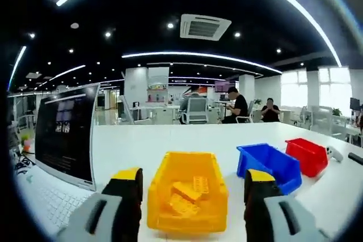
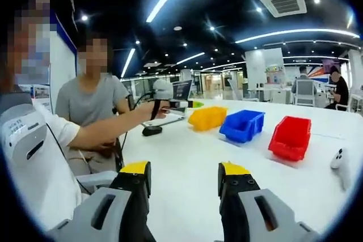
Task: Take apart the toy blocks one by one and place each separated block into its matching bin, sorting the blocks by their type until all the connected pieces are disassembled and separated into the correct bins
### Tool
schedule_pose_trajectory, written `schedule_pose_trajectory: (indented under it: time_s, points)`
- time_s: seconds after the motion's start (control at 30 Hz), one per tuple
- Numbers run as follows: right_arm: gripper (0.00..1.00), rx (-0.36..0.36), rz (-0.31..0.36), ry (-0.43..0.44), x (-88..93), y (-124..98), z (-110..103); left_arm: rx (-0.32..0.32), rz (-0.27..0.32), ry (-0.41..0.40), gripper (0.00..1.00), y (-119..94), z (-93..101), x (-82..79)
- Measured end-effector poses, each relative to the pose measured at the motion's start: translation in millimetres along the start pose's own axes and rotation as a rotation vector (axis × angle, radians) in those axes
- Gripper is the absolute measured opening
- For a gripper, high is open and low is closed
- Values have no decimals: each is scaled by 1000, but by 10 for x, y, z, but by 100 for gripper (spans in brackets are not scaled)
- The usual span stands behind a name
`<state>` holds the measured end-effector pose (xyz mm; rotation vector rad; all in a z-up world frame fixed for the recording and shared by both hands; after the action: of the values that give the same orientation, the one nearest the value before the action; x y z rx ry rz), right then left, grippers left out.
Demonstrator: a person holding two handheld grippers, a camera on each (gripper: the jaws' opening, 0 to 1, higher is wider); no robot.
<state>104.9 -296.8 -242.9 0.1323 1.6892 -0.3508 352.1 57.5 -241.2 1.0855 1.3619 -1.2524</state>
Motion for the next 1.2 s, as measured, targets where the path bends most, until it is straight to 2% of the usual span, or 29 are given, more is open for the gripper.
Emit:
schedule_pose_trajectory:
  time_s: [0.23, 0.43, 0.67, 0.8, 0.93, 1.2]
  points:
    - [49, 38, 9, -13, -66, -96, 39, 181, 29, -27, 73, -573, 265, -95]
    - [49, 95, 35, -14, -114, -148, 134, 366, 31, 10, 71, -1176, 637, -44]
    - [50, 173, 43, -35, -186, -206, 189, 523, 24, 5, 71, -1774, 1019, 15]
    - [50, 191, 48, -53, -213, -202, 206, 579, 27, 12, 69, -2051, 1216, 63]
    - [50, 179, 53, -48, -195, -119, 204, 601, 44, 34, 67, -2223, 1362, 97]
    - [50, 163, 63, -65, -287, -83, 165, 604, 36, 18, 64, -2271, 1340, 78]
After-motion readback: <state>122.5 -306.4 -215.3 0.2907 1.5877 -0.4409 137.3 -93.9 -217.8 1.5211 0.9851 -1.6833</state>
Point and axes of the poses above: the point that each gripper's makers call its tool centre point, and the gripper's own axes: y roughly forward along the fingers, z roughly to its right, x roughly out of its underside, the point moved 2 cm from there along -y, roughly backward along the fingers, and after that the axes turned 14 degrees about -x, right-handed, at the moved point
